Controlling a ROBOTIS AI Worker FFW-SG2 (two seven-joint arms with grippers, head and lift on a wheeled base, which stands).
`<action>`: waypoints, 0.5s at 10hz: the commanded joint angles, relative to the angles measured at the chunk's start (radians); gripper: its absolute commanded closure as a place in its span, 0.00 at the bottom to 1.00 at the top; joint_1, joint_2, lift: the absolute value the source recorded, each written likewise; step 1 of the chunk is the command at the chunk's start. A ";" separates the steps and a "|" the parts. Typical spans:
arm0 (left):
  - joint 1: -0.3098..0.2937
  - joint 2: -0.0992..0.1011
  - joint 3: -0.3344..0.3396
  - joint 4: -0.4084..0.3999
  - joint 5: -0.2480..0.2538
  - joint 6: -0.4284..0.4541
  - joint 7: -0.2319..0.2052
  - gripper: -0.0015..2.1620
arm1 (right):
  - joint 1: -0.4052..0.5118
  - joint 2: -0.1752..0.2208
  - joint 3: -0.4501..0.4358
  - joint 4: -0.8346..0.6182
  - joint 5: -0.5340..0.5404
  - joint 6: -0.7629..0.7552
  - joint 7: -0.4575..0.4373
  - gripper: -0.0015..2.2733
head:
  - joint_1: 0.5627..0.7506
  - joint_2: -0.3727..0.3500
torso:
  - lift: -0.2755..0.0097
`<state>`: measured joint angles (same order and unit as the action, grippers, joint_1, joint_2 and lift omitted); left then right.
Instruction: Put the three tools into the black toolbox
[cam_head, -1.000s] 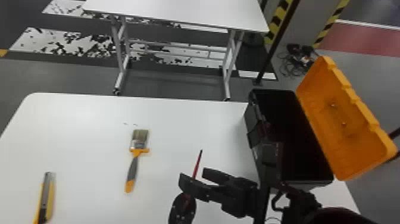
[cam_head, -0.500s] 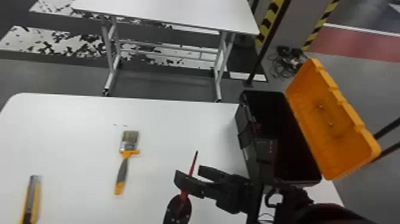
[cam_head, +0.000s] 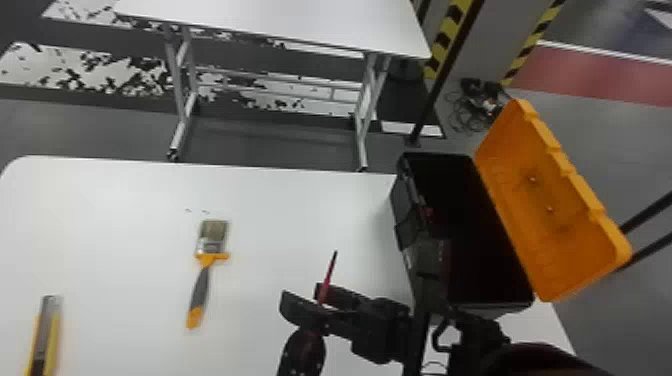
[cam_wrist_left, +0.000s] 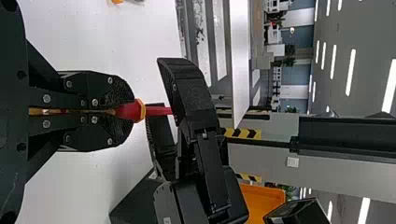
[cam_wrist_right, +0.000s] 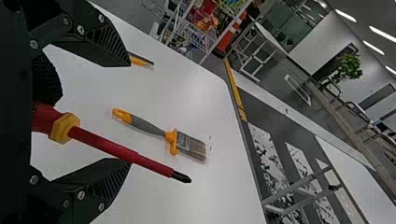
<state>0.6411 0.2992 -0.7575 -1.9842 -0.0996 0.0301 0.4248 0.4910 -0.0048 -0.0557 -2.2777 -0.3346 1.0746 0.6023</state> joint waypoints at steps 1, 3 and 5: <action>-0.001 0.000 0.000 0.004 0.000 0.000 -0.001 0.88 | -0.006 -0.001 0.000 0.012 0.005 -0.017 0.014 0.77 | 0.70 0.22 | 0.79; -0.006 0.000 0.001 0.008 0.003 0.000 -0.003 0.88 | -0.003 -0.003 0.004 0.015 0.031 -0.075 0.047 0.99 | 0.70 0.23 | 0.79; -0.011 -0.002 0.003 0.013 0.004 0.000 -0.003 0.88 | -0.002 -0.006 0.004 0.015 0.034 -0.087 0.048 0.99 | 0.70 0.23 | 0.79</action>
<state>0.6320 0.2984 -0.7556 -1.9726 -0.0960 0.0300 0.4218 0.4890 -0.0091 -0.0523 -2.2627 -0.3029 0.9894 0.6511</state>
